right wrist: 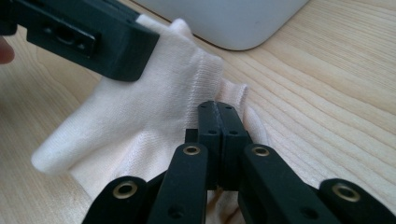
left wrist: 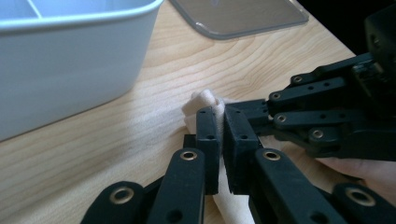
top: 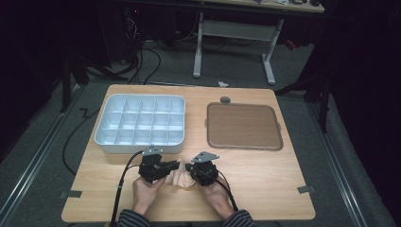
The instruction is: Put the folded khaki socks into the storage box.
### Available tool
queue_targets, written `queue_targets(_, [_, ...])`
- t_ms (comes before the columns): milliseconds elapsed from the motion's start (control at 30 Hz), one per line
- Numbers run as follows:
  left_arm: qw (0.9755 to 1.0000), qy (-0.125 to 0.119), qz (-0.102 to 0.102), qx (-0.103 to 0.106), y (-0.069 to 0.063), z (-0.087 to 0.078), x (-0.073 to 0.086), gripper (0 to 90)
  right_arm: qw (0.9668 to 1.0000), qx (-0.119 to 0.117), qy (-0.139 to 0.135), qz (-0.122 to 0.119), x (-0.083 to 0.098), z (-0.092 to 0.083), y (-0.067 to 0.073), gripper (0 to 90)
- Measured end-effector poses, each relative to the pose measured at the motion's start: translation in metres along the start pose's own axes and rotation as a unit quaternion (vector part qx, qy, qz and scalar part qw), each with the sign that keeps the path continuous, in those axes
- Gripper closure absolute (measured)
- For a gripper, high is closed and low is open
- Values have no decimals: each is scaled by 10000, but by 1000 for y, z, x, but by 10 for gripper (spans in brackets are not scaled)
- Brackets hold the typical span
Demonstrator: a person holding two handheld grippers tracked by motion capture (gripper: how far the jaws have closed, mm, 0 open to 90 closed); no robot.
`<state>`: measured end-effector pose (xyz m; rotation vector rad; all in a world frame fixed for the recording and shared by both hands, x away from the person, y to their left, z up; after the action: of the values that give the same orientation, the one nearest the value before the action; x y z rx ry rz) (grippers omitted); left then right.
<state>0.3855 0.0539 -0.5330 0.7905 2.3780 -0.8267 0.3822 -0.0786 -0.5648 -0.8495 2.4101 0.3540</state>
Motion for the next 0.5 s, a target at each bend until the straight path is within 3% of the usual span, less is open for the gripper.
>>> queue_targets(400, [9998, -164, 31, 52, -2, -3, -3, 870, 9992, -114, 141, -368, -11, 9, 15, 899])
queue_targets(500, [9999, -159, 16, -15, -2, -4, -3, 870, 9995, -110, 65, -282, -11, 4, 14, 823])
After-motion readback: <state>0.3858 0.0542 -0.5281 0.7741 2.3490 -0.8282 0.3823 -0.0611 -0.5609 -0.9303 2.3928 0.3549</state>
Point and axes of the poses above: each handheld gripper's, and its own axes: z roughly forward along the jaws, x roughly out of its underside, y roughly to its left, the point moved 6 cm from there along z, roughly forward along the jaws, and after that the axes turned 12 degrees about y, right-handed, at the moved point
